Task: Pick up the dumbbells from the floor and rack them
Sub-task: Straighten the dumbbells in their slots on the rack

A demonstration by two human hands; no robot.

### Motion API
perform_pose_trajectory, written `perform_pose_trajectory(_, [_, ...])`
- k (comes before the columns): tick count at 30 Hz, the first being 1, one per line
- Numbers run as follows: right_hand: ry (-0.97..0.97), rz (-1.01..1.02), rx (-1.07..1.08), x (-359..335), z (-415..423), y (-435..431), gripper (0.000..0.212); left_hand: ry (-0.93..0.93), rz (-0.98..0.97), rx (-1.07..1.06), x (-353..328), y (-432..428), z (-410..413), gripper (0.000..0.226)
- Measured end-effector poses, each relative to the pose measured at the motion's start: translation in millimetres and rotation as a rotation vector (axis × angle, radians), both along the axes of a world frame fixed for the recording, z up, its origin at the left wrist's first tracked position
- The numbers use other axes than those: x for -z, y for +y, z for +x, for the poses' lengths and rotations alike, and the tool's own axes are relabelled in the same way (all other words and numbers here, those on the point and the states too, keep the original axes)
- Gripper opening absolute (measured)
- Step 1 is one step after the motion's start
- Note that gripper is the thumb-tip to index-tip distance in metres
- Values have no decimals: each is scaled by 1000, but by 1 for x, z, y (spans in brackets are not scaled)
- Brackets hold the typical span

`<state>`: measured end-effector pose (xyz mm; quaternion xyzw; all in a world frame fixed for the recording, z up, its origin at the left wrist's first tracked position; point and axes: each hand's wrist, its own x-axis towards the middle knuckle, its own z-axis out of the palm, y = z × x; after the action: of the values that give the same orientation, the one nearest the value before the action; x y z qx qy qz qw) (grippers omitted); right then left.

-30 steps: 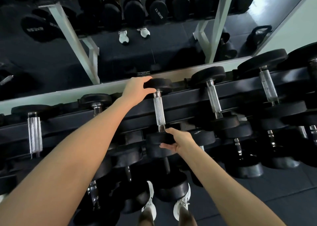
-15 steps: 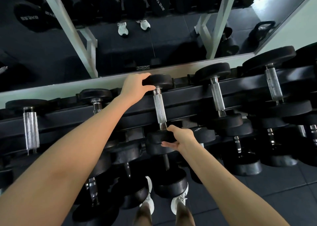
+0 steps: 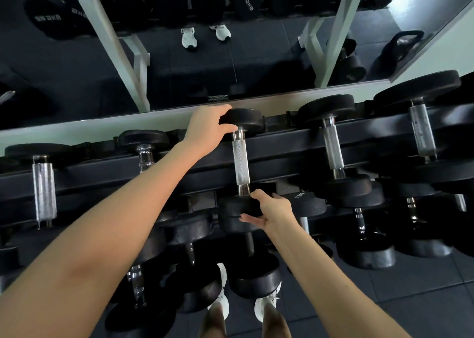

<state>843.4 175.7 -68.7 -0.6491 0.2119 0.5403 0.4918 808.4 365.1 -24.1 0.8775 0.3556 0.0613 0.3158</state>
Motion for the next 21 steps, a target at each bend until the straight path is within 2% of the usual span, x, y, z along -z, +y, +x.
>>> perform_pose_trajectory(3, [-58,-26,-4,5,4,0,61,2,-10,-44,6,2,-2,53])
perform_pose_trajectory(7, [-81,-28,-9,5,10,1,36,-18,25,-68,7,1,0,56])
perform_pose_trajectory(11, [-42,-28,-15,5,14,1,32,-13,56,-60,5,2,0,56])
perform_pose_trajectory(16, [-50,-33,6,8,10,1,60,19,18,-40,-5,8,-1,56])
perform_pose_trajectory(21, [-37,-17,-32,-1,11,1,64,26,-113,-51,-12,10,-14,50])
